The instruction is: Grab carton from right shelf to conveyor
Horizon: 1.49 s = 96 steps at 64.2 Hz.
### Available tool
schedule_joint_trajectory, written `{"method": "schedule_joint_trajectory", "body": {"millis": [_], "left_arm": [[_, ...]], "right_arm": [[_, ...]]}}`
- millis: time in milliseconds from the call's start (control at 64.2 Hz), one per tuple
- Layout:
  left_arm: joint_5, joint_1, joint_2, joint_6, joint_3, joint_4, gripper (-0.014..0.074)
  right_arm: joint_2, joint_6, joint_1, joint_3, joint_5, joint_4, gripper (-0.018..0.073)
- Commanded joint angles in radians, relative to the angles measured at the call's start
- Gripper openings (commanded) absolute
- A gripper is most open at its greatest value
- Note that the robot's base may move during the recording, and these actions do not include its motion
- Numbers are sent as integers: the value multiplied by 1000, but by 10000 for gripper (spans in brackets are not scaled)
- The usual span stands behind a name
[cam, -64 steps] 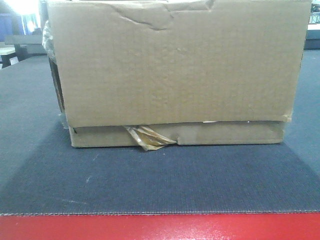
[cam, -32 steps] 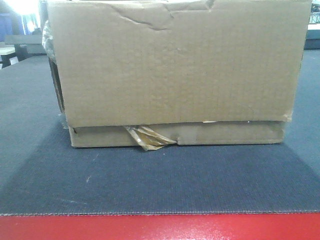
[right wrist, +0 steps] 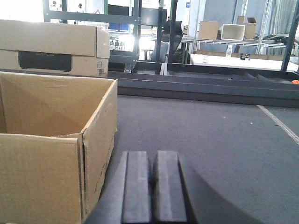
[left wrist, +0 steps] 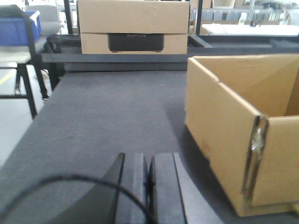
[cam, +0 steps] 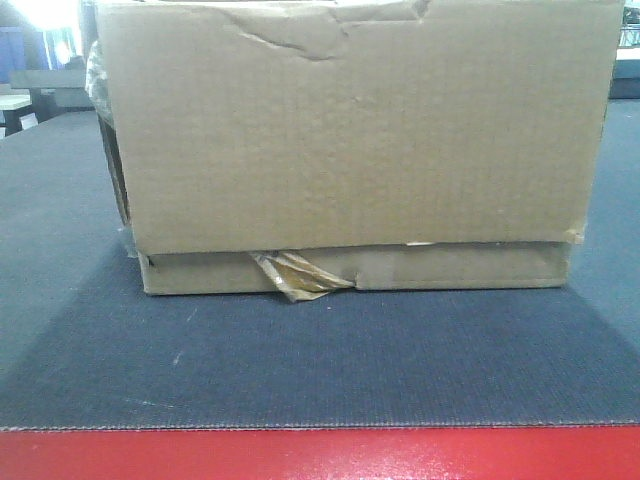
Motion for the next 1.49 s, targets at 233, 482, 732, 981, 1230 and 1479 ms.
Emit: {"method": "schedule_joint_trajectory", "body": {"millis": [233, 482, 732, 981, 1230, 1479], "left_arm": [[-258, 222, -87, 140, 207, -154, -7], [-456, 241, -108, 140, 451, -203, -7], [-586, 241, -108, 140, 538, -203, -7], [-587, 241, -108, 140, 538, -203, -7], [-587, 241, -108, 140, 538, -203, -7], [-587, 241, -108, 140, 538, -203, -7]], "right_arm": [[-5, -11, -4, 2, -27, -9, -69], [-5, -11, -4, 2, -29, -9, -69], [-5, -11, -4, 2, -29, -9, -69], [-5, -11, -4, 2, -29, -9, -69], [-5, -11, -4, 2, -29, -9, -69], [-5, -11, -4, 2, -29, -9, -69]]}}
